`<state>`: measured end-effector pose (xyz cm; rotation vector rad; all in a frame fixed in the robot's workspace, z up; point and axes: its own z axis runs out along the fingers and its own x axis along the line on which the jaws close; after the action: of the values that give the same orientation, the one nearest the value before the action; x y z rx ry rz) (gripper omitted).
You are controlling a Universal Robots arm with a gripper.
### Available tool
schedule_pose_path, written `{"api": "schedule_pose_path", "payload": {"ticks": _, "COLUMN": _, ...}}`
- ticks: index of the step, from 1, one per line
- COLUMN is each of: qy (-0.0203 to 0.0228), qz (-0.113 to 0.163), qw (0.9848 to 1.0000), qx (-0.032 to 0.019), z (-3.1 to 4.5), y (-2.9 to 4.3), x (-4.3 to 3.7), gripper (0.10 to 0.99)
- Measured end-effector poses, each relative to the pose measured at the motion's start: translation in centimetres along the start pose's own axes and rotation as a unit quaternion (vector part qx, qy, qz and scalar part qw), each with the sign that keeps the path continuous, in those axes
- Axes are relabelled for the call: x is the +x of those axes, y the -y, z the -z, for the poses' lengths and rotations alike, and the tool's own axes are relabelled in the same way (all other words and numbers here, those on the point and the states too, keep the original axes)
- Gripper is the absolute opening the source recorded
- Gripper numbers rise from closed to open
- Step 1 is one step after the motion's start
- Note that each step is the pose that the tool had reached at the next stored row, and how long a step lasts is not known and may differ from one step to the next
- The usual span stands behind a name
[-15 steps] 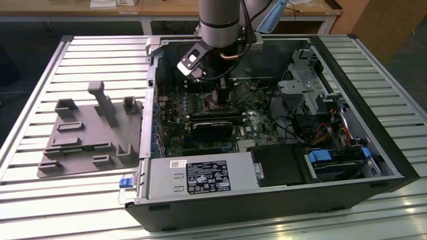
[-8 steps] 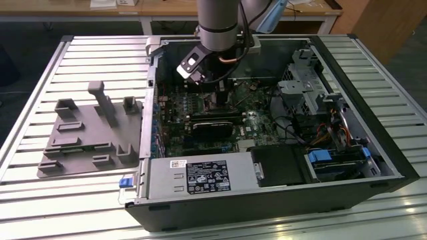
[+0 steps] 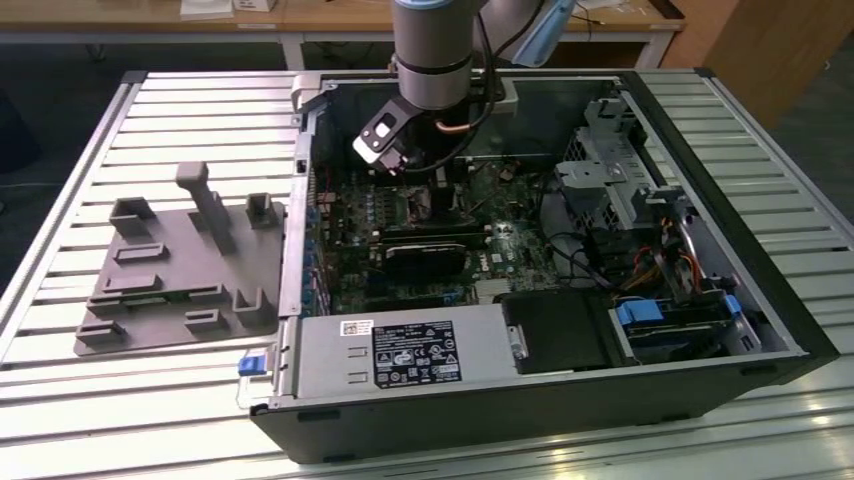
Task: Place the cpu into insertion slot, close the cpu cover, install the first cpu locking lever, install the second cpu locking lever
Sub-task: 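Place the cpu into insertion slot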
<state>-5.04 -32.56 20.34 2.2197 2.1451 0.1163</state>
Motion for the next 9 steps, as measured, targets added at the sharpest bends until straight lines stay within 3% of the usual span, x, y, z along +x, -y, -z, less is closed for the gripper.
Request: {"api": "schedule_pose_path", "payload": {"ticks": 9, "qy": -0.0006, "qz": 0.000, "qw": 1.0000, "qx": 0.0000, "z": -0.42, "y": 0.29, "x": 0.09, "gripper": 0.537}}
